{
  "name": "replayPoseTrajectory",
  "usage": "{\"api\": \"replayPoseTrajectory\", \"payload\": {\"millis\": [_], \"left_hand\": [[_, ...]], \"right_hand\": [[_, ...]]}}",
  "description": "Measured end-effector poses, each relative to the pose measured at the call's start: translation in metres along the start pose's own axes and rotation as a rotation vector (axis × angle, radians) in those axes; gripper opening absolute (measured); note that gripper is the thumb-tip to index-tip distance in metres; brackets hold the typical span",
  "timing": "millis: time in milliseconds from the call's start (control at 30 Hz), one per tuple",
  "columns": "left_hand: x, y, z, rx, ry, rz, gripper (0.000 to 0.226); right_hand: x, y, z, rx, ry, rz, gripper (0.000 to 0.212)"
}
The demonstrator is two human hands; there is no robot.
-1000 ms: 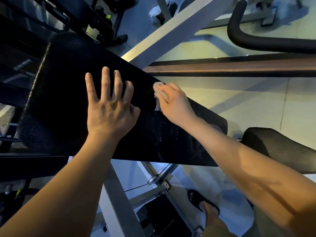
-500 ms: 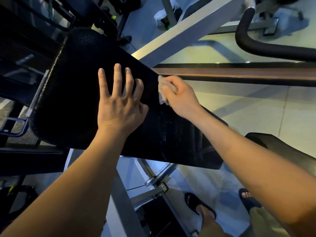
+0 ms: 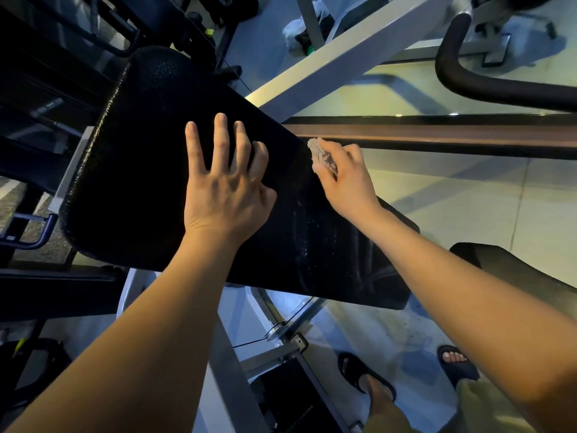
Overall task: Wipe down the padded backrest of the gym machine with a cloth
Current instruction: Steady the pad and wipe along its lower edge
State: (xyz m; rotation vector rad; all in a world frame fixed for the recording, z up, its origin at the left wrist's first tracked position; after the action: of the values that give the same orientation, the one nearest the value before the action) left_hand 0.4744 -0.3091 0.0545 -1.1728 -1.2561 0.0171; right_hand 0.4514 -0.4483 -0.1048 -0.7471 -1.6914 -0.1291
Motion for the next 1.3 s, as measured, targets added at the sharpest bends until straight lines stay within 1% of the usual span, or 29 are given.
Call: {"api": "replayPoseTrajectory", "payload": {"millis": [67,200,300,367,433,467,500,533,600,667,700,733,767,800,833,900,933,967,1000,1100,1133,1167,1200,1300], "left_hand": [[0.000,0.000,0.000,-0.004,-0.003,-0.005,0.066],[0.000,0.000,0.000,-0.003,-0.004,-0.007,0.066],[0.000,0.001,-0.001,-0.005,0.000,0.001,0.066],[0.000,0.002,-0.002,0.000,0.000,-0.001,0.067],[0.000,0.002,-0.001,0.006,-0.001,-0.008,0.068],[0.000,0.002,-0.001,0.007,-0.003,-0.008,0.067],[-0.001,0.002,-0.001,0.010,-0.004,-0.006,0.067],[-0.001,0.001,-0.001,0.012,-0.004,-0.004,0.067],[-0.001,0.000,-0.001,0.010,-0.006,0.001,0.066],[0.000,-0.001,-0.001,-0.004,-0.011,0.014,0.064],[0.000,-0.001,-0.001,-0.007,-0.012,0.022,0.064],[0.000,-0.001,-0.002,-0.009,-0.010,0.028,0.064],[0.000,0.000,-0.002,-0.010,-0.007,0.031,0.065],[0.000,0.001,-0.002,-0.012,-0.005,0.031,0.066],[-0.001,0.001,-0.001,-0.013,-0.003,0.029,0.066],[-0.001,0.002,0.000,-0.012,0.001,0.032,0.066],[-0.001,0.003,0.000,-0.010,0.001,0.026,0.066],[-0.002,0.003,0.000,-0.007,0.000,0.012,0.067],[-0.002,0.003,-0.001,-0.004,-0.001,-0.001,0.068],[-0.002,0.002,-0.002,-0.005,-0.007,-0.011,0.067],[-0.002,0.002,-0.002,-0.005,-0.011,-0.012,0.066],[-0.001,0.002,-0.002,-0.003,-0.013,-0.014,0.067],[-0.001,0.002,-0.002,0.000,-0.014,-0.017,0.068],[-0.002,0.003,-0.001,0.006,-0.015,-0.018,0.067]], "right_hand": [[-0.001,-0.004,-0.011,-0.036,-0.029,0.043,0.037],[0.002,-0.004,-0.023,-0.095,-0.043,0.086,0.030],[0.026,0.004,0.003,-0.163,-0.119,0.103,0.013],[0.050,0.018,0.038,-0.090,-0.250,0.088,0.004],[0.068,0.029,0.068,0.057,-0.435,0.075,0.003],[0.068,0.029,0.069,0.113,-0.507,0.091,0.004],[0.064,0.027,0.061,0.135,-0.529,0.115,0.005],[0.058,0.021,0.046,0.110,-0.499,0.136,0.007],[0.045,0.006,0.012,-0.029,-0.368,0.155,0.014],[0.040,-0.002,-0.007,-0.155,-0.220,0.125,0.018],[0.043,-0.001,-0.005,-0.194,-0.188,0.108,0.017],[0.049,0.004,0.004,-0.200,-0.196,0.101,0.015],[0.057,0.010,0.019,-0.176,-0.235,0.087,0.013],[0.065,0.018,0.037,-0.112,-0.298,0.076,0.010],[0.072,0.025,0.057,-0.023,-0.376,0.059,0.007],[0.081,0.033,0.086,0.157,-0.554,0.063,0.007],[0.081,0.031,0.085,0.198,-0.621,0.101,0.008],[0.078,0.026,0.074,0.188,-0.641,0.141,0.006],[0.074,0.020,0.058,0.132,-0.614,0.182,0.004],[0.059,0.002,0.019,-0.123,-0.370,0.196,0.016],[0.059,0.003,0.022,-0.175,-0.300,0.180,0.015],[0.063,0.008,0.033,-0.190,-0.263,0.157,0.011],[0.069,0.016,0.050,-0.170,-0.271,0.126,0.008],[0.087,0.032,0.098,0.032,-0.443,0.060,0.004]]}}
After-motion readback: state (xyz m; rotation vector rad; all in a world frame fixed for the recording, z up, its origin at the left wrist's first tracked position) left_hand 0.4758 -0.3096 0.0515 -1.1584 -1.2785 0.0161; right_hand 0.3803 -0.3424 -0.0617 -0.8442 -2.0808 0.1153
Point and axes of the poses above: each hand's wrist, its own z-axis away from the middle knuckle, its own y-axis out of the palm, x = y × z, the point moved 7 cm from there along -z, towards the middle knuckle, and after that the axes turned 10 degrees about -y, right-handed, at the moved point
